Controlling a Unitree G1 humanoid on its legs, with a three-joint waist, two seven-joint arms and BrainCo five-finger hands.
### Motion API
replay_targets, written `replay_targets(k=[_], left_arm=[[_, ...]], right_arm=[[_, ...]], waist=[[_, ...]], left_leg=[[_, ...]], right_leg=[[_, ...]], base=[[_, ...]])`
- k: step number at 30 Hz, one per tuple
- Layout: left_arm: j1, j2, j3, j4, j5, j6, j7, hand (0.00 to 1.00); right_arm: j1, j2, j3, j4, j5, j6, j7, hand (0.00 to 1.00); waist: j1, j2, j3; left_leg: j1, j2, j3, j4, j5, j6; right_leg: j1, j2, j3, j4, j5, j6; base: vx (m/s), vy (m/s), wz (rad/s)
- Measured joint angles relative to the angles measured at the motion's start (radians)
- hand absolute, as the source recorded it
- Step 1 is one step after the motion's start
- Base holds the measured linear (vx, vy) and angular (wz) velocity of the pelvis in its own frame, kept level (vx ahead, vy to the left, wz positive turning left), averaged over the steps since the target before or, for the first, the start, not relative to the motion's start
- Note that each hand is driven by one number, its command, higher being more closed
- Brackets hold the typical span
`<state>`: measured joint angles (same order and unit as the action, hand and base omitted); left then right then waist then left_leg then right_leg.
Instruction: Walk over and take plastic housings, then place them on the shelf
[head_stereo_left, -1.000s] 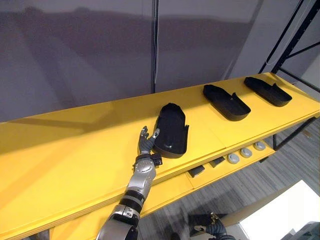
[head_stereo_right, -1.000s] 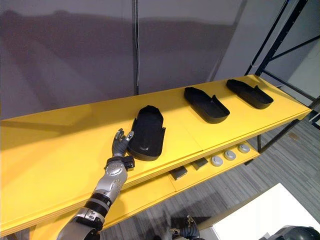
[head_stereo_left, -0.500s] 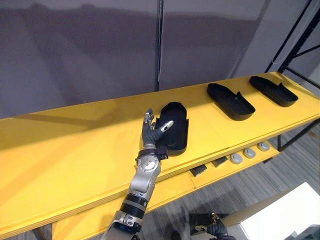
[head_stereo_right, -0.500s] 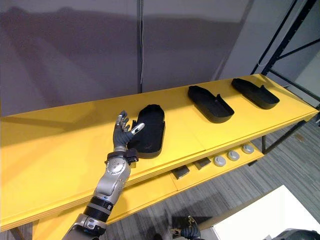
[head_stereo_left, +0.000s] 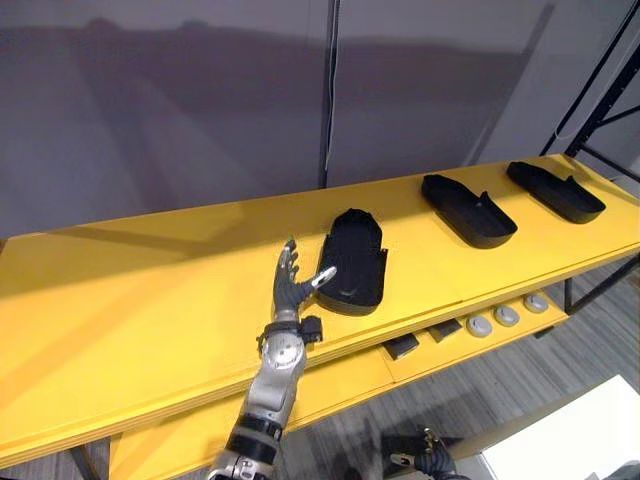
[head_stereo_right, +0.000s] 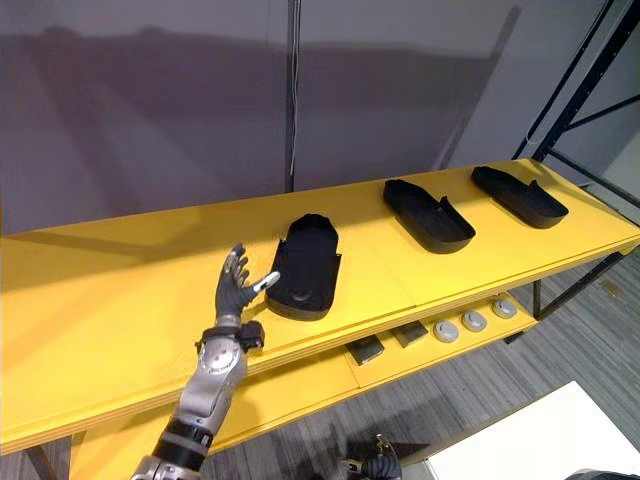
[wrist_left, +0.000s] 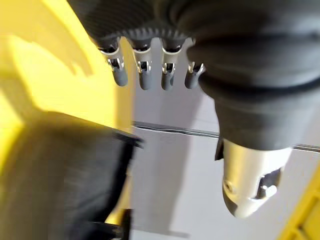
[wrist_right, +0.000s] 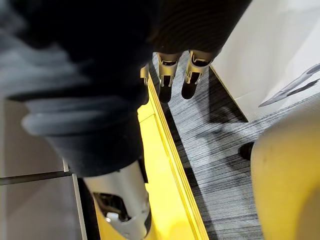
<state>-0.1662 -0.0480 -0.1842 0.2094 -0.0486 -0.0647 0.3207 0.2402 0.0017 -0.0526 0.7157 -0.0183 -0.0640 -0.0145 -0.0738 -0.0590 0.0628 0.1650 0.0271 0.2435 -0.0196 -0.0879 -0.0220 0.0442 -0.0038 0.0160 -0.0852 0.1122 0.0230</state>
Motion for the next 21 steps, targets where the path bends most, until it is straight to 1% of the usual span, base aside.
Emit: replay_targets(k=[3, 7, 8, 10, 11, 14, 21], left_arm=[[0.044, 0.003, -0.006, 0.004, -0.004, 0.000, -0.019, 0.00], [0.091, 0.000, -0.027, 0.027, -0.005, -0.002, -0.048, 0.00], [0.089, 0.001, -0.035, 0.029, -0.005, -0.007, -0.051, 0.00], [0.087, 0.002, -0.045, 0.047, -0.005, -0.010, -0.065, 0.00], [0.084, 0.002, -0.048, 0.052, -0.004, -0.016, -0.071, 0.00], [0.070, 0.002, -0.051, 0.086, 0.004, -0.031, -0.079, 0.00], [-0.031, 0.007, -0.095, 0.193, 0.017, -0.037, -0.079, 0.00]], right_arm=[[0.005, 0.006, -0.005, 0.000, 0.000, 0.000, 0.000, 0.00], [0.009, 0.009, -0.005, 0.000, 0.000, 0.000, -0.001, 0.00], [0.011, 0.010, -0.006, 0.000, 0.000, 0.000, -0.001, 0.00], [0.014, 0.011, -0.006, 0.002, 0.000, 0.000, -0.001, 0.00], [0.014, 0.012, -0.006, 0.002, 0.000, 0.000, -0.001, 0.00], [0.014, 0.012, -0.005, 0.004, 0.000, 0.000, -0.001, 0.00], [0.001, 0.012, -0.005, 0.025, 0.000, 0.000, -0.002, 0.00]], waist=[[0.008, 0.000, -0.008], [0.010, -0.001, -0.016], [0.018, -0.001, -0.018], [0.023, 0.001, -0.020], [0.028, 0.001, -0.021], [0.032, 0.001, -0.022], [0.029, 0.000, -0.024]], left_leg=[[0.000, 0.001, 0.000, -0.001, 0.000, 0.000], [0.000, 0.000, 0.000, -0.002, 0.000, 0.000], [0.000, 0.000, 0.000, -0.002, 0.000, 0.000], [0.000, 0.000, 0.000, -0.002, 0.000, 0.000], [-0.001, 0.000, 0.000, -0.003, 0.000, 0.000], [-0.003, 0.000, -0.001, -0.004, 0.001, 0.000], [-0.003, -0.005, -0.005, -0.013, 0.006, 0.002]], right_leg=[[0.000, 0.000, -0.001, 0.000, 0.000, 0.000], [-0.001, 0.000, -0.001, -0.001, 0.000, 0.000], [-0.001, 0.000, -0.001, -0.001, 0.000, 0.000], [-0.001, 0.000, -0.001, -0.004, 0.000, 0.000], [-0.002, 0.000, -0.001, -0.006, 0.000, 0.000], [-0.005, 0.000, -0.002, -0.007, 0.000, 0.000], [-0.011, -0.002, -0.002, -0.007, 0.000, 0.000]], base=[[-0.01, -0.011, 0.00], [0.00, 0.000, 0.00], [0.00, 0.000, 0.00], [-0.02, -0.011, 0.00], [-0.03, -0.021, 0.00], [-0.01, -0.008, 0.00], [0.00, 0.000, 0.00]])
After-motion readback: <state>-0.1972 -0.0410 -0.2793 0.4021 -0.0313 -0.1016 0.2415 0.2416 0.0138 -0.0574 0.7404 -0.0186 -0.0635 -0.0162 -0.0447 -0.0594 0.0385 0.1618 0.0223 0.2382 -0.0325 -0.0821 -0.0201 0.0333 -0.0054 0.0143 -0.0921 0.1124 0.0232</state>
